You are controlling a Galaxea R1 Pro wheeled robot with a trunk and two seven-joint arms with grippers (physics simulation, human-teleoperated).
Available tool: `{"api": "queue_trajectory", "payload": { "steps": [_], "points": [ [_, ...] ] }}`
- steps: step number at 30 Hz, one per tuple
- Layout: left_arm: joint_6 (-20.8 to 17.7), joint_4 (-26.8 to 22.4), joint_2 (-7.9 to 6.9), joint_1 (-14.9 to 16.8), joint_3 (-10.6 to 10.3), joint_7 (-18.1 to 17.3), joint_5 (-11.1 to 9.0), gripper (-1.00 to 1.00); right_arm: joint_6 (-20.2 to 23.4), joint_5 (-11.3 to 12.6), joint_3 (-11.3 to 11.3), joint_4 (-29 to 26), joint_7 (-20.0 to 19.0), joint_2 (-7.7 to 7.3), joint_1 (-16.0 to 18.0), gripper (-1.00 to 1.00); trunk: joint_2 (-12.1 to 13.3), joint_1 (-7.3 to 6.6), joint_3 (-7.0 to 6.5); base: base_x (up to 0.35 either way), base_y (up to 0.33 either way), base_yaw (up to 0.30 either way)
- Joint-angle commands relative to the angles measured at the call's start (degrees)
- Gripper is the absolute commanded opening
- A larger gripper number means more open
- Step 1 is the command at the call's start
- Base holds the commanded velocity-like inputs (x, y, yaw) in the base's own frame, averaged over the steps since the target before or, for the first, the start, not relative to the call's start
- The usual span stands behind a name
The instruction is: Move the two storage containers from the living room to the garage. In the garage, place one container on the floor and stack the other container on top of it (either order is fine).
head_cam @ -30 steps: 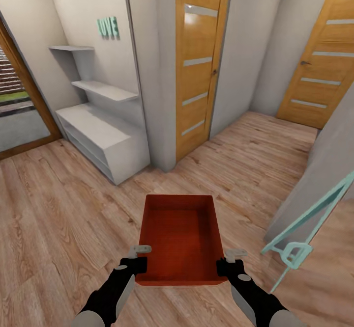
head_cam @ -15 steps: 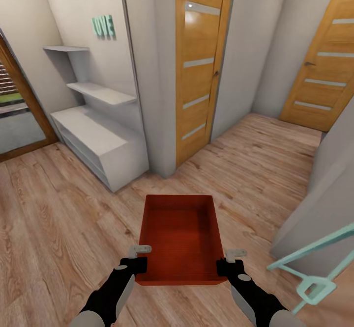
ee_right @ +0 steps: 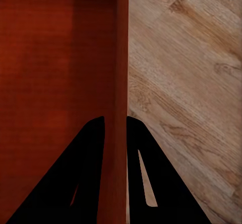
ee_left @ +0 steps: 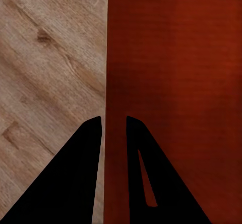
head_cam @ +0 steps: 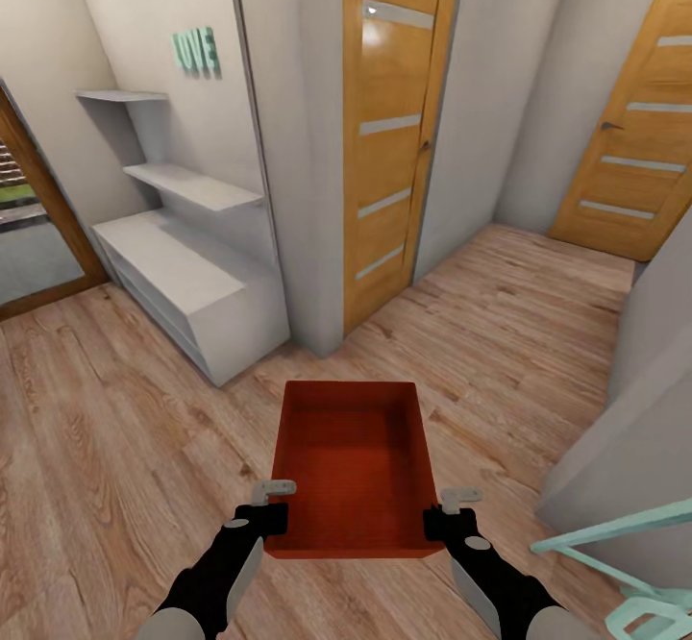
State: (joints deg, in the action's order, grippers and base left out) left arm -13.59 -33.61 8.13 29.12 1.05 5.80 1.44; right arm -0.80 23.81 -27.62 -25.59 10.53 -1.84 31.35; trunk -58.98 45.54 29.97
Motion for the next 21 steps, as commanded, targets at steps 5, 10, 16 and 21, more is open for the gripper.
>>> {"api": "queue_trajectory", "payload": {
  "steps": [5,10,16,21],
  "points": [
    [-0.3,-0.2,-0.04,0.1,-0.1,-1.5,-0.3,-1.0,-0.1,1.1,-0.9,1.9,0.0,-1.5,0.0,-1.0,0.0,0.01,0.05,0.008,0.0,0.0],
    [-0.3,-0.2,-0.04,0.0,-0.1,-1.5,-0.3,-1.0,-0.1,1.1,-0.9,1.9,0.0,-1.5,0.0,-1.0,0.0,0.01,0.05,0.001,0.0,-0.103],
    [-0.3,-0.2,-0.04,0.1,-0.1,-1.5,-0.3,-1.0,-0.1,1.1,-0.9,1.9,0.1,-1.5,0.0,-1.0,0.0,0.01,0.05,0.0,0.0,-0.226],
    [-0.3,-0.2,-0.04,0.1,-0.1,-1.5,-0.3,-1.0,-0.1,1.1,-0.9,1.9,0.1,-1.5,0.0,-1.0,0.0,0.01,0.05,0.0,0.0,-0.237]
  ]
}}
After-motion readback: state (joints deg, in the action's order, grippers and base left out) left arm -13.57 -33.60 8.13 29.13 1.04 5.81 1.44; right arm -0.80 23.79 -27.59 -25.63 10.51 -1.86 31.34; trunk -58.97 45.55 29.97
